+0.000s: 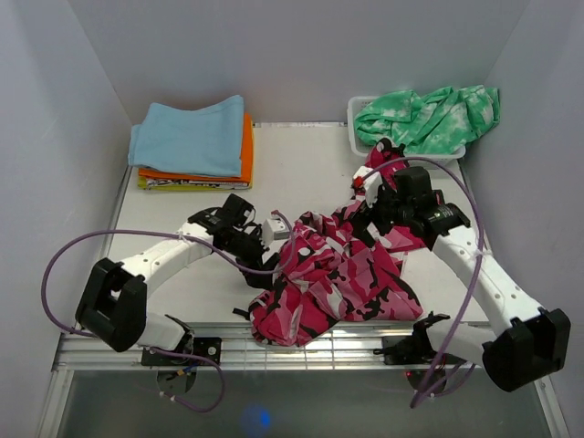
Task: Fold and stack the trousers
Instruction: Move the trousers to the center of the board, then flatten the trousers out
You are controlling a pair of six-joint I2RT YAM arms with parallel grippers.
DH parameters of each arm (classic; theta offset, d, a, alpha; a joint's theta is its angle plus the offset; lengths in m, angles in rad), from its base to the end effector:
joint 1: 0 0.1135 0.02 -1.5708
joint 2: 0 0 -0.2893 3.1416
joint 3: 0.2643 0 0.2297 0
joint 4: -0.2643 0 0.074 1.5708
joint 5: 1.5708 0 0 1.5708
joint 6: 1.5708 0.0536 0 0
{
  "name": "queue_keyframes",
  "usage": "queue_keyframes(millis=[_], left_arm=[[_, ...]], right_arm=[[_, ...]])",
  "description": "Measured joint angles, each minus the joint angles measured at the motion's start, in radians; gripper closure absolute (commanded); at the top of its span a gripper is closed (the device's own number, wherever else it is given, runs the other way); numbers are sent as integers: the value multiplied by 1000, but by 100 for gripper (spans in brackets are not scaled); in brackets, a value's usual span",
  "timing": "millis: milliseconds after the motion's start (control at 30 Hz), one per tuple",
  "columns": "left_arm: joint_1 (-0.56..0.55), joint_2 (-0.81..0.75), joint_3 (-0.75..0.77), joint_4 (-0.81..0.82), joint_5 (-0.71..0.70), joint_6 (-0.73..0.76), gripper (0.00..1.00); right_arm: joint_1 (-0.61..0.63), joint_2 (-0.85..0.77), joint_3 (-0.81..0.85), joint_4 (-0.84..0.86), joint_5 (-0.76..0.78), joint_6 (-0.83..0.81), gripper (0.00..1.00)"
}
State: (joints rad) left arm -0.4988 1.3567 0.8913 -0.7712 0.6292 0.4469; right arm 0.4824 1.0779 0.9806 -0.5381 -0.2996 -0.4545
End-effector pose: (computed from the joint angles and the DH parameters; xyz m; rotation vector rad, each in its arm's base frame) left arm 0.1799 -0.1339 0.2395 1.3584 2.3307 -0.8880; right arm 0.1790 0.1116 0.3322 -1.1369 1.8773 0.3457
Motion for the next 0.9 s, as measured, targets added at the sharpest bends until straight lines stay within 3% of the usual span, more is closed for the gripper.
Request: queue_keyframes(millis=[100,200,300,467,567,667,800,900], left_arm=[[-92,53,1,53,-19,-45,2],[-154,114,0,93,-26,-102,13],[-169,167,0,133,-53,-163,40],[-152,202,1,151,-90,-235,100],[-88,194,2,126,-91,-242,100],[76,146,4,75,-100,-225,100],[306,3,29,8,-217,-154,100],[333,-124,37,-39,-320,-98,100]], right_arm=[[-133,106,29,-35,-10,-22,0],[-175,222,53,-65,-18,-37,0],[-175,322,106,-57,-10,-39,0],[-213,504,259,-23,10,-63,3],[-244,621,350,-20,37,-87,4],[-253,701,385,-29,56,-111,5],[-249,778,382,-50,90,-141,8],[-246,836,383,-105,106,-161,17]])
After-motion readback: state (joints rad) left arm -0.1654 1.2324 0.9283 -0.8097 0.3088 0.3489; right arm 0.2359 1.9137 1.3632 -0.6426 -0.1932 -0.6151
